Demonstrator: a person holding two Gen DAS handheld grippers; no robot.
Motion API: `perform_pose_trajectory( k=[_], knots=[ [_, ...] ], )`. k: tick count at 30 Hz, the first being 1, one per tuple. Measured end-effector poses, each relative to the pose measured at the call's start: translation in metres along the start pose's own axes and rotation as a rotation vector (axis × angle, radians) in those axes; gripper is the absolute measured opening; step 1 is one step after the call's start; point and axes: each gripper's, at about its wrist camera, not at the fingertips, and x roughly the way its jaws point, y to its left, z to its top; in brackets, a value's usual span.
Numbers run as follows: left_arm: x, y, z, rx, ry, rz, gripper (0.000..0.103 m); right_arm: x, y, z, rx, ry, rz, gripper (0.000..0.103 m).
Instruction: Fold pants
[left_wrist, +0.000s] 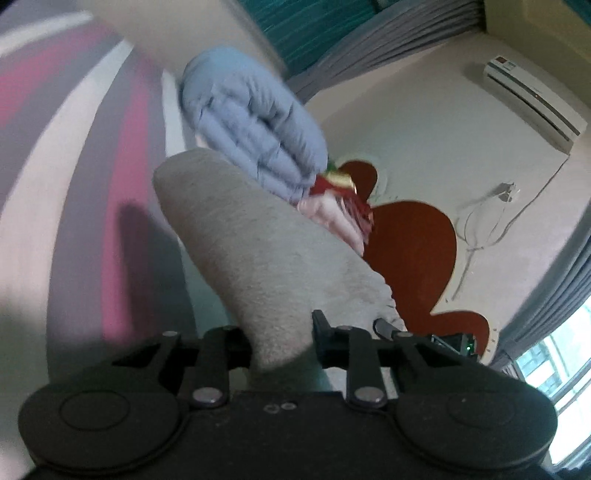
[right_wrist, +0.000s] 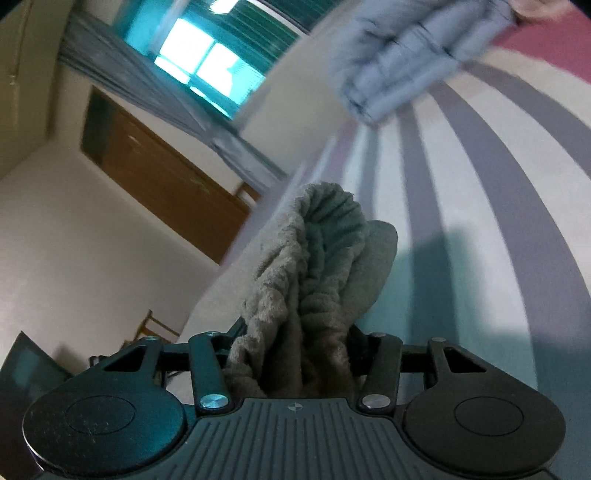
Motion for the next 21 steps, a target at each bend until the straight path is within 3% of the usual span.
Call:
perform_pose_trajectory(
  k=[5, 9, 14, 15, 16, 18, 21],
  knots=[
    [0.022, 0.021, 0.044, 0.023, -0.014, 0.052, 0.016, 0.053, 0.003, 0.056, -0.032, -0.006, 0.012, 0.05],
    [0.044, 0.046, 0.052, 0.02, 0.016, 0.118, 0.016, 0.096, -0.016, 0.08, -0.011, 0.011, -0.011, 0.05],
    [0.066, 0.074, 0.05, 0.059, 0.087, 0.205, 0.016, 0.126, -0.059, 0.081, 0.034, 0.049, -0.066, 0.05],
    [0.071, 0.078, 0.047, 0.098, 0.099, 0.236, 0.024, 0.131, -0.068, 0.079, 0.041, 0.06, -0.082, 0.05],
    [0.076, 0.084, 0.042, 0.124, 0.104, 0.281, 0.039, 0.136, -0.078, 0.077, 0.043, 0.069, -0.099, 0.051],
    [0.078, 0.096, 0.034, 0.113, 0.085, 0.287, 0.039, 0.153, -0.1, 0.069, 0.028, 0.116, -0.161, 0.055],
    [0.074, 0.098, 0.029, 0.112, 0.052, 0.279, 0.039, 0.155, -0.108, 0.065, 0.062, 0.091, -0.147, 0.058]
  ],
)
